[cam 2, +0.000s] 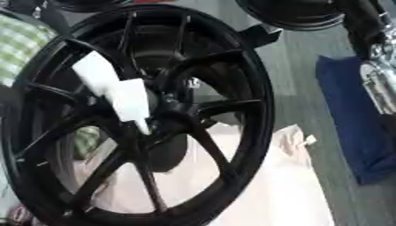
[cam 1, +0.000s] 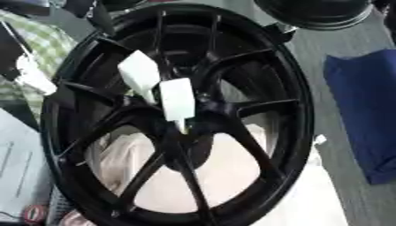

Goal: Pull the pin out of the wheel hub.

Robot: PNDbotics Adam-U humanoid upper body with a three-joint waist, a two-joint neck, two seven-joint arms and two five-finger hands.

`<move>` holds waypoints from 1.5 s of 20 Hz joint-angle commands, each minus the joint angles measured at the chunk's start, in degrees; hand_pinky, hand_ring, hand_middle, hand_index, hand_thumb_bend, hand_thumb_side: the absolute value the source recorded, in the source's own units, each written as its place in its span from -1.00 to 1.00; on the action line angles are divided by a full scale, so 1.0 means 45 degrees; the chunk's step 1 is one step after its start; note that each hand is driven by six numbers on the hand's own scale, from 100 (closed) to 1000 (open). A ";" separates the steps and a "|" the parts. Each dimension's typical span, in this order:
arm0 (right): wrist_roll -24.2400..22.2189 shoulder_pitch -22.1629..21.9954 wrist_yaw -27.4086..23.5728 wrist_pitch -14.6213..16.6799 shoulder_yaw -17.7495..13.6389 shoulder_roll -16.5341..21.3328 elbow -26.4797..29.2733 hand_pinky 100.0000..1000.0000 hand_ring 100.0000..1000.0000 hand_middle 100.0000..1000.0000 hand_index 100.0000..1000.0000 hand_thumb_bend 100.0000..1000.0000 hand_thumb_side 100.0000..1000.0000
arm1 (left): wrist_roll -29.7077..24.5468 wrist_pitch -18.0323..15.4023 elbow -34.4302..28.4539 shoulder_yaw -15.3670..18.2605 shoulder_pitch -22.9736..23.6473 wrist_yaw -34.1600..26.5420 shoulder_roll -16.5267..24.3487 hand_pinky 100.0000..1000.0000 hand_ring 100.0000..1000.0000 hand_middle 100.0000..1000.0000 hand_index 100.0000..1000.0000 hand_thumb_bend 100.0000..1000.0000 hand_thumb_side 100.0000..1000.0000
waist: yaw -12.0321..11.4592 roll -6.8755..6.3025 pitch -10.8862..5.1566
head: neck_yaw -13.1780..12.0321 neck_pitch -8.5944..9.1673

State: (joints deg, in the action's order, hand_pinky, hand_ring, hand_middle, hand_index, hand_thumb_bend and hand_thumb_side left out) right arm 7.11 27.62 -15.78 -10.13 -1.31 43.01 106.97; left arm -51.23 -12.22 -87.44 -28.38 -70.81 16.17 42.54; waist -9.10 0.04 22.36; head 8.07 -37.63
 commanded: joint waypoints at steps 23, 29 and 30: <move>-0.0144 0.0314 -0.0081 0.0003 0.0017 0.0086 0.0056 0.78 0.64 0.45 0.36 -1.00 0.48 | -0.0164 -0.0299 0.1312 -0.0510 -0.0509 -0.0861 -0.0890 0.59 0.64 0.56 0.68 0.08 -0.24 | 0.0335 -0.0049 0.0130 | -0.0368 0.0304; -0.0182 0.0312 -0.0089 0.0006 0.0038 0.0056 0.0048 0.78 0.64 0.45 0.36 -1.00 0.48 | -0.0164 -0.0347 0.1427 -0.0513 -0.0469 -0.0773 -0.0959 0.59 0.65 0.63 0.70 0.08 -0.29 | 0.0367 -0.0044 0.0124 | -0.0326 0.0469; -0.0195 0.0310 -0.0087 0.0004 0.0047 0.0056 0.0045 0.78 0.64 0.45 0.36 -1.00 0.49 | -0.0164 -0.0362 0.1423 -0.0516 -0.0473 -0.0756 -0.0965 0.59 0.65 0.64 0.70 0.08 -0.30 | 0.0370 -0.0046 0.0121 | -0.0302 0.0518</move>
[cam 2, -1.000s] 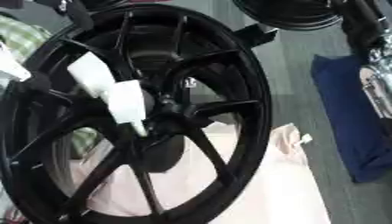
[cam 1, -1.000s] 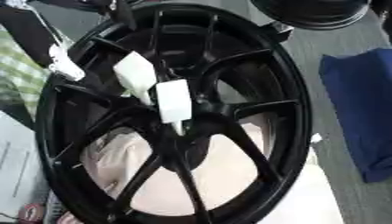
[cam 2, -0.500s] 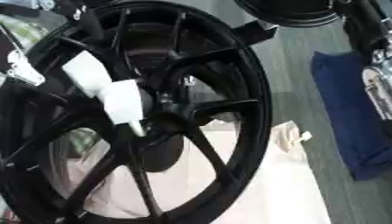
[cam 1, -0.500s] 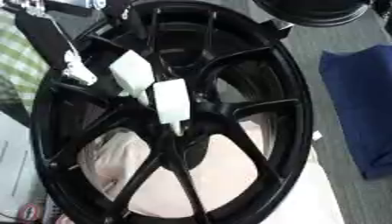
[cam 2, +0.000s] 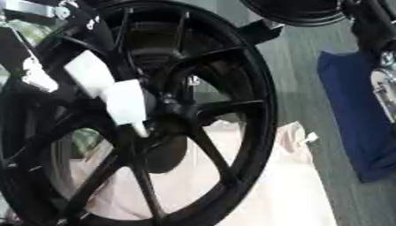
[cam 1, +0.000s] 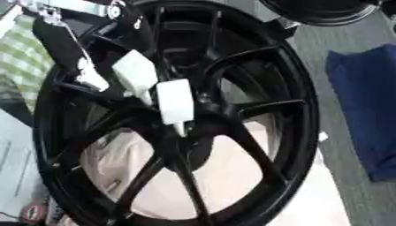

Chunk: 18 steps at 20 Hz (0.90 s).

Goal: Pull the pin out of the wheel hub.

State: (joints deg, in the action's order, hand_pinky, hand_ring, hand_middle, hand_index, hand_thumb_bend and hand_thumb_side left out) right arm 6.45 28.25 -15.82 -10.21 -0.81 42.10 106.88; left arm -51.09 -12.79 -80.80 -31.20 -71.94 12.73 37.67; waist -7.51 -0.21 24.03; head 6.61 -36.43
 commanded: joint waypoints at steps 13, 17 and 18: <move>-0.0114 0.0151 -0.0055 0.0003 -0.0030 0.0249 0.0006 0.78 0.64 0.45 0.36 -1.00 0.50 | -0.0194 -0.0514 -0.0097 -0.0006 -0.0267 -0.0253 0.0027 0.58 0.65 0.60 0.65 0.11 -0.48 | 0.0038 -0.0031 -0.0254 | -0.0018 0.0610; -0.0135 0.0167 -0.0048 -0.0001 -0.0012 0.0242 -0.0017 0.78 0.64 0.45 0.36 -1.00 0.50 | -0.0194 -0.0615 -0.0202 -0.0077 -0.0336 -0.0758 0.0022 0.57 0.64 0.57 0.59 0.12 -0.60 | 0.0027 -0.0037 -0.0245 | -0.0053 0.0628; -0.0140 0.0169 -0.0045 -0.0001 -0.0010 0.0243 -0.0019 0.78 0.64 0.45 0.36 -1.00 0.50 | -0.0194 -0.0616 -0.0220 -0.0091 -0.0344 -0.0865 0.0017 0.57 0.63 0.56 0.58 0.12 -0.60 | 0.0029 -0.0038 -0.0244 | -0.0061 0.0636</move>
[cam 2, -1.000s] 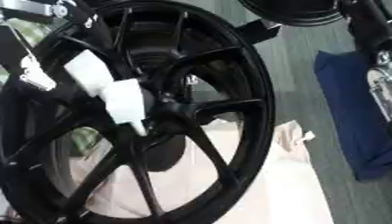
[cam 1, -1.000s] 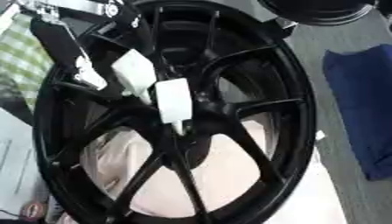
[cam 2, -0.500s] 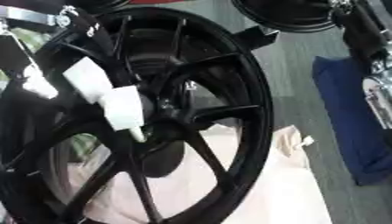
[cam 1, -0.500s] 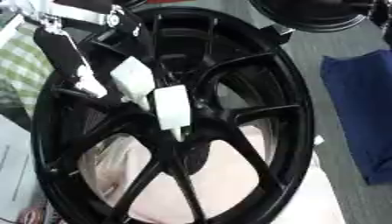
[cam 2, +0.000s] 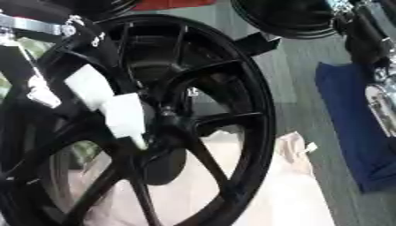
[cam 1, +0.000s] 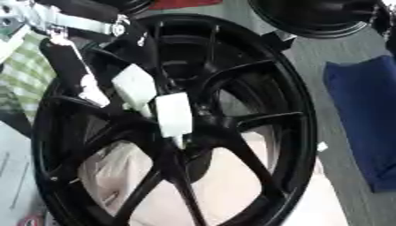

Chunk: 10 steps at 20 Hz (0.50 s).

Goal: Pull the pin out of the wheel hub.

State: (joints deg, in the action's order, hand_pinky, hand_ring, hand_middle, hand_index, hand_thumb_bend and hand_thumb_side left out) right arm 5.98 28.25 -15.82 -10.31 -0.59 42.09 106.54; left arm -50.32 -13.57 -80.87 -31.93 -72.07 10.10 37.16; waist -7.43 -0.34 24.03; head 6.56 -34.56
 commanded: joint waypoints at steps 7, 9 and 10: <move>-0.0040 0.0180 -0.0038 0.0019 -0.0063 0.0235 0.0040 0.78 0.64 0.45 0.36 -1.00 0.51 | -0.0366 -0.0283 -0.0358 -0.0076 -0.0318 -0.0836 0.0127 0.53 0.57 0.42 0.50 0.06 -0.70 | 0.0019 -0.0018 -0.0235 | -0.0089 0.0268; -0.0037 0.0178 -0.0036 0.0021 -0.0068 0.0229 0.0039 0.78 0.64 0.45 0.36 -1.00 0.51 | -0.0366 -0.0180 -0.0372 -0.0125 -0.0301 -0.0926 0.0136 0.51 0.52 0.30 0.40 -0.02 -0.76 | 0.0029 -0.0018 -0.0231 | -0.0098 0.0276; -0.0030 0.0172 -0.0036 0.0024 -0.0075 0.0229 0.0039 0.78 0.64 0.45 0.36 -1.00 0.51 | -0.0366 -0.0123 -0.0375 -0.0154 -0.0293 -0.0910 0.0144 0.50 0.51 0.28 0.38 -0.05 -0.80 | 0.0034 -0.0019 -0.0228 | -0.0106 0.0280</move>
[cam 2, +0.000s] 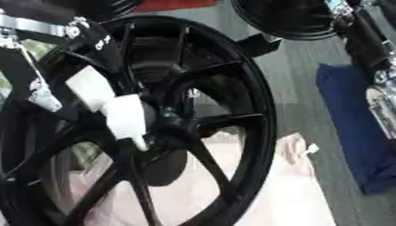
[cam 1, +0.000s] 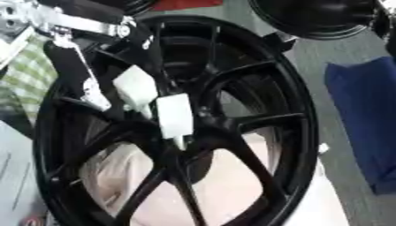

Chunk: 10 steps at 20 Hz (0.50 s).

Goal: Pull the pin out of the wheel hub.

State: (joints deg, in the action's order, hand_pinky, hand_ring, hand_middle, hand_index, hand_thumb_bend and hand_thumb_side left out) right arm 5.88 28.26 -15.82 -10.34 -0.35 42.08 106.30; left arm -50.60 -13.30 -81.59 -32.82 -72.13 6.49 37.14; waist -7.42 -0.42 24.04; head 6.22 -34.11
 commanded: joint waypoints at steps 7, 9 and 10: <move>0.0021 0.0150 -0.0050 0.0028 -0.0152 0.0205 0.0073 0.78 0.64 0.45 0.36 -1.00 0.52 | -0.0304 0.0167 -0.0283 0.0125 -0.0259 -0.0564 0.0114 0.40 0.30 -0.07 0.06 -0.41 -0.98 | 0.0049 0.0004 -0.0200 | -0.0045 0.0206; 0.0015 0.0141 -0.0048 0.0019 -0.0144 0.0203 0.0066 0.78 0.64 0.46 0.36 -1.00 0.52 | -0.0304 0.0296 -0.0317 0.0211 -0.0267 -0.0806 0.0113 0.36 0.20 -0.22 -0.09 -0.50 -1.00 | 0.0048 0.0006 -0.0192 | -0.0053 0.0216; 0.0015 0.0137 -0.0042 0.0012 -0.0145 0.0200 0.0061 0.78 0.64 0.45 0.36 -1.00 0.52 | -0.0304 0.0357 -0.0339 0.0231 -0.0266 -0.0916 0.0115 0.33 0.17 -0.27 -0.14 -0.54 -1.00 | 0.0048 0.0006 -0.0191 | -0.0062 0.0208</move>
State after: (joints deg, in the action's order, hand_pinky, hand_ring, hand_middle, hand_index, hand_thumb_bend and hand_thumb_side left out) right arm 5.89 28.25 -15.82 -10.33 -0.35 42.04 106.28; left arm -51.49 -11.63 -82.12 -32.91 -72.13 3.22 36.74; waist -7.32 -0.44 24.36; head 6.11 -33.88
